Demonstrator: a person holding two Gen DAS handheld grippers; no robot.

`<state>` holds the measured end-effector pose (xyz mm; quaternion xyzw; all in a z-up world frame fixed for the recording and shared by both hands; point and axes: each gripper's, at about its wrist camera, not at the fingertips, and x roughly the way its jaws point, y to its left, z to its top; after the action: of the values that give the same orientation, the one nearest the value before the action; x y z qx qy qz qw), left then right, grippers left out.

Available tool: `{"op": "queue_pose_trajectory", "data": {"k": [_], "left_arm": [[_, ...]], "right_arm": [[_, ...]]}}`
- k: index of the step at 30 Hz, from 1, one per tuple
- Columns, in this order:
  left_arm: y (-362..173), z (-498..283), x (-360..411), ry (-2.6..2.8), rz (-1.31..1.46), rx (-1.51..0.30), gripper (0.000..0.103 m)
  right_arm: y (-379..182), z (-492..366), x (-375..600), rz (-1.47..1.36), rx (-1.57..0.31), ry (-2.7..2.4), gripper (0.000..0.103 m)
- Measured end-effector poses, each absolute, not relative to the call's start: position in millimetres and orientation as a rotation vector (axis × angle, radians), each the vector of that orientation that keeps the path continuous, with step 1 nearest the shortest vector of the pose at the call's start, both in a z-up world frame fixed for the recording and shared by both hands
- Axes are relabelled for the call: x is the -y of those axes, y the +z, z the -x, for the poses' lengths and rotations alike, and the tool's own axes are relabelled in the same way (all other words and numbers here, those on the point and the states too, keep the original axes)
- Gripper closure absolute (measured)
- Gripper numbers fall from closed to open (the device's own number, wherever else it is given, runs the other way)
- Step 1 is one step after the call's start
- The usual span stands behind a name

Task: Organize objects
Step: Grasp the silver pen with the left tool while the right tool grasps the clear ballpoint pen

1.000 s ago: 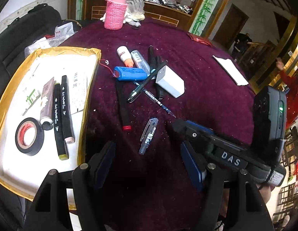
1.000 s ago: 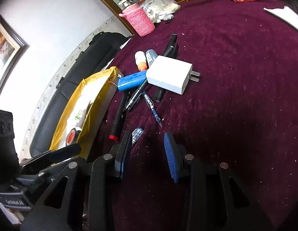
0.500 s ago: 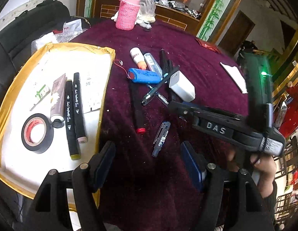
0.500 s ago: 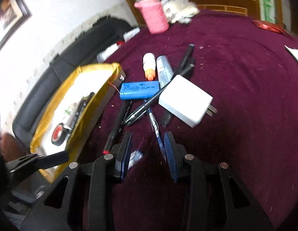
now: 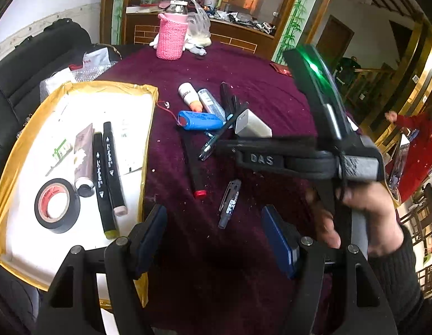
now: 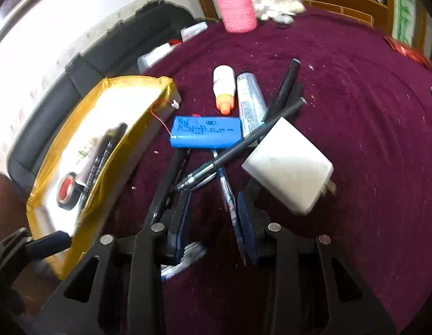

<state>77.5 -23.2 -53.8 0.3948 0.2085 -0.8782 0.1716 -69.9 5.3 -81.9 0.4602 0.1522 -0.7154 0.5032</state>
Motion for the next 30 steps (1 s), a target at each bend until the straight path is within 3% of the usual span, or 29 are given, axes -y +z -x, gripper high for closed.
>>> {"op": "queue_pose_trajectory", "data": {"k": [4, 8, 16, 29, 30], "left_arm": [[-55.8, -81.2, 26.6, -2.488, -1.124, -0.605, 0.032], [-57.4, -81.0, 27.8, -2.482, -1.132, -0.607, 0.032], [-62.3, -72.7, 21.9, -2.488, -1.171, -0.583, 0.032], [-87.8, -12.1, 14.7, -2.499, -1.383, -0.561, 0.033], [-90.2, -8.3, 16.2, -2.491, -1.391, -0.57, 0.037]], "right_arm": [[-87.4, 67.3, 14.1, -1.094, -0.491, -1.717, 0.076], [-95.4, 67.1, 16.5, -1.065, -0.55, -1.754, 0.092], [-78.0, 61.9, -37.2, -1.139, -0.408, -1.747, 0.094], [-103.8, 58.5, -118.8, -1.172, -0.164, -1.806, 0.094], [-104.9, 60.9, -120.2, -1.176, -0.14, -1.797, 0.094]]}}
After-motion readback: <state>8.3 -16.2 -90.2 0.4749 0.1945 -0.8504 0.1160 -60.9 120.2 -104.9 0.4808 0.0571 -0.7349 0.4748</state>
